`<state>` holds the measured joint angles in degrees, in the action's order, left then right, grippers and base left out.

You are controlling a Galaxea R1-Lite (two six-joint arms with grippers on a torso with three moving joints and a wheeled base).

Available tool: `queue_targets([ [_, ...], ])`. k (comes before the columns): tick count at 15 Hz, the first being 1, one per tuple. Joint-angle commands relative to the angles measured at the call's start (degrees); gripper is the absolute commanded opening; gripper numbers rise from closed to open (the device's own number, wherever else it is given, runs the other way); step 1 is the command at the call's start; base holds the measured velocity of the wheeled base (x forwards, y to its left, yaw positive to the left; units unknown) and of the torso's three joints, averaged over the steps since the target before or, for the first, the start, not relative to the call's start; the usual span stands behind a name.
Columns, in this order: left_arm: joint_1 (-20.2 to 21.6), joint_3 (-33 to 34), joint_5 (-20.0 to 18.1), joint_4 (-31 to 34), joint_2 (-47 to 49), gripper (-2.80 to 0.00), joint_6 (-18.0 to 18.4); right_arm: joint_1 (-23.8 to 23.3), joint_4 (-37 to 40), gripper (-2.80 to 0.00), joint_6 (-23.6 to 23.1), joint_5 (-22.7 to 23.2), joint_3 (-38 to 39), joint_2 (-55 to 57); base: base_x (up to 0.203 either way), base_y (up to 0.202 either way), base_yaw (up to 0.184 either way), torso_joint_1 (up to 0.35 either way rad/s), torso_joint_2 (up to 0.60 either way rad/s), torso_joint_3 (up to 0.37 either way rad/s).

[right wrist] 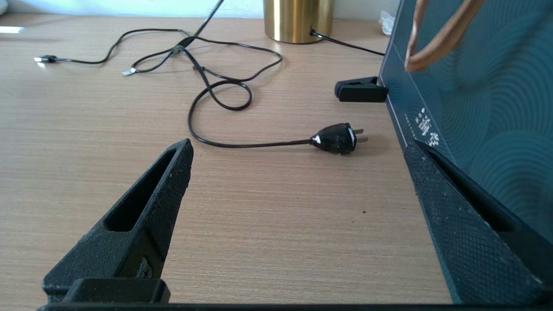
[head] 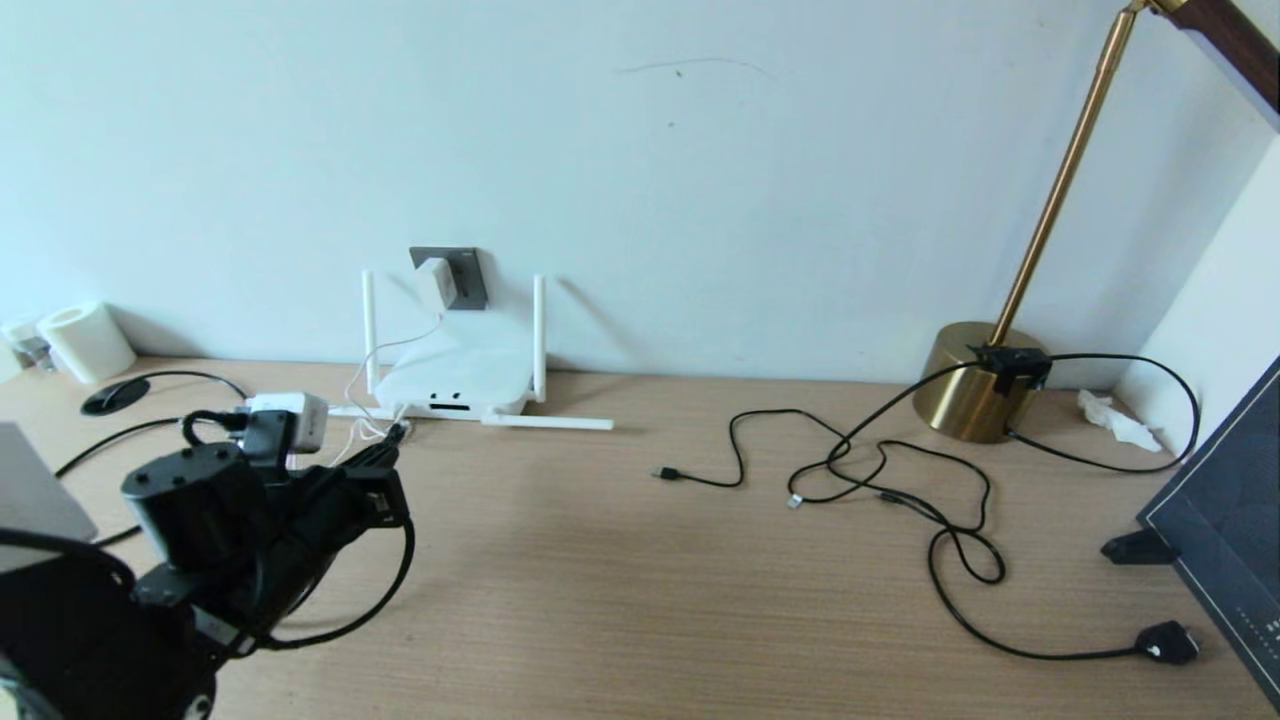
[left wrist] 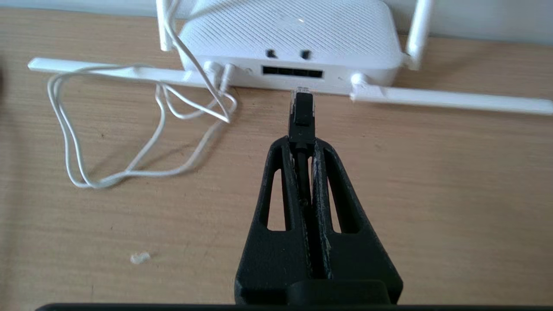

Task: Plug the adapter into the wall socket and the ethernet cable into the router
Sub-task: Align cable and router interface

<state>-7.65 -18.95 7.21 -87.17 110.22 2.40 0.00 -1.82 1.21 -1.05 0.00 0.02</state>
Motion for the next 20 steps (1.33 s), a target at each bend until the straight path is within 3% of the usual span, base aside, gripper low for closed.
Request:
queue_targets([
  [1,2.15,-3.66,-0.28,-0.49,3.68,-2.8,1.02,0.0,-0.03,0.0,0.02,-0.01,0.62,-0.02,0.0,0.0,0.0,-0.017,0.05,0.023],
  [11,3.34,-17.7,-2.72,-0.49,15.79,-2.8,2.14,0.0,-0.03,0.0,0.02,-0.01,0.62,-0.02,0.0,0.0,0.0,-0.001,0.0,0.002],
  [18,2.99,-17.53,-3.94,-0.49,15.9,-2.8,1.65,0.0,-0.03,0.0,-0.01,-0.01,0.62,-0.02,0.0,0.0,0.0,0.0,0.0,0.0],
  [20,2.75,-17.19,-3.95,-0.49,15.83,-2.8,-0.23,0.0,-0.03,0.0,0.02,-0.01,0.62,-0.02,0.0,0.0,0.0,0.0,0.0,0.0],
])
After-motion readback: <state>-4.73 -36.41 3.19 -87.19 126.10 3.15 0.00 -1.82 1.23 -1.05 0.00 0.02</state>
